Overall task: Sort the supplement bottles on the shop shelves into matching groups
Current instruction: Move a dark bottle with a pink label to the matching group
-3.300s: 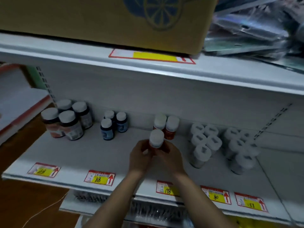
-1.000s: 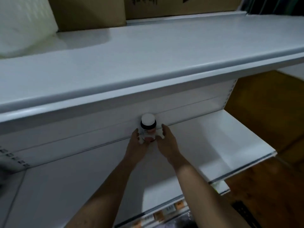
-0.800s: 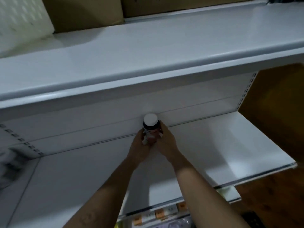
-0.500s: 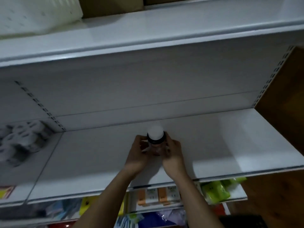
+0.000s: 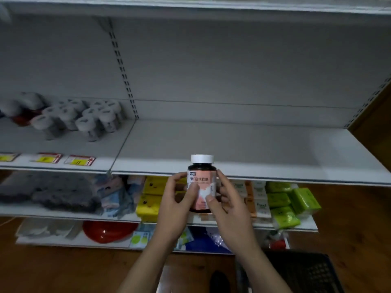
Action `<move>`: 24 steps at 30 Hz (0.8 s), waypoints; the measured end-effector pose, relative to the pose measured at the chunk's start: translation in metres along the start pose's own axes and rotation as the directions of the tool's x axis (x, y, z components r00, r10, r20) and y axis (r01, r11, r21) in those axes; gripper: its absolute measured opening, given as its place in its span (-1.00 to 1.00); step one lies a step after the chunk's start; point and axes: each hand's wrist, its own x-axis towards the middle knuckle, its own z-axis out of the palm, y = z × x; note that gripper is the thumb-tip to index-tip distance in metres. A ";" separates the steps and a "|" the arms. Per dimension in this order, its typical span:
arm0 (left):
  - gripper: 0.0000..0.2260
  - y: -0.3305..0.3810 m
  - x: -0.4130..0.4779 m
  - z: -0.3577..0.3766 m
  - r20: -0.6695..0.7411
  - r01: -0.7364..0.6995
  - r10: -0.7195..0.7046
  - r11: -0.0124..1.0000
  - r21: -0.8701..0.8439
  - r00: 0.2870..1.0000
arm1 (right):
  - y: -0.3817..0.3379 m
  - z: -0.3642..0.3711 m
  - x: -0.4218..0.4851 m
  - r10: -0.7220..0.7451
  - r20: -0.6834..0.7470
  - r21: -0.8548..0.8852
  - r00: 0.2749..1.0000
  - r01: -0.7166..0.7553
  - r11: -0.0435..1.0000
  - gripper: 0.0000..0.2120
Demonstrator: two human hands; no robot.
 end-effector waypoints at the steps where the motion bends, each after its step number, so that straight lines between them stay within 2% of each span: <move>1: -0.59 0.002 -0.014 -0.013 0.005 0.006 -0.006 1.000 -0.014 1.000 | -0.003 0.010 -0.015 -0.015 -0.012 -0.010 1.000 0.015 1.000 -0.46; 4: -0.63 0.002 -0.052 -0.044 0.017 0.003 -0.001 0.997 -0.073 1.000 | -0.012 0.036 -0.057 -0.033 -0.018 0.009 0.999 0.033 0.999 -0.45; 8: -0.66 0.005 -0.088 -0.069 0.029 0.014 -0.009 0.985 -0.171 1.000 | -0.023 0.055 -0.095 0.012 0.049 0.062 0.999 -0.015 0.998 -0.43; 13: -0.61 0.008 -0.119 -0.087 0.054 0.022 -0.011 0.976 -0.216 0.998 | -0.031 0.059 -0.121 0.025 0.111 0.103 0.994 -0.037 0.994 -0.43; 18: -0.60 0.015 -0.139 -0.085 0.060 -0.004 0.017 0.979 -0.201 0.998 | -0.030 0.047 -0.135 0.026 0.133 0.173 0.991 -0.049 0.984 -0.44; 24: -0.58 0.023 -0.149 -0.042 0.060 0.004 0.008 0.979 -0.204 0.998 | -0.030 0.008 -0.139 -0.005 0.110 0.207 0.994 -0.018 0.978 -0.47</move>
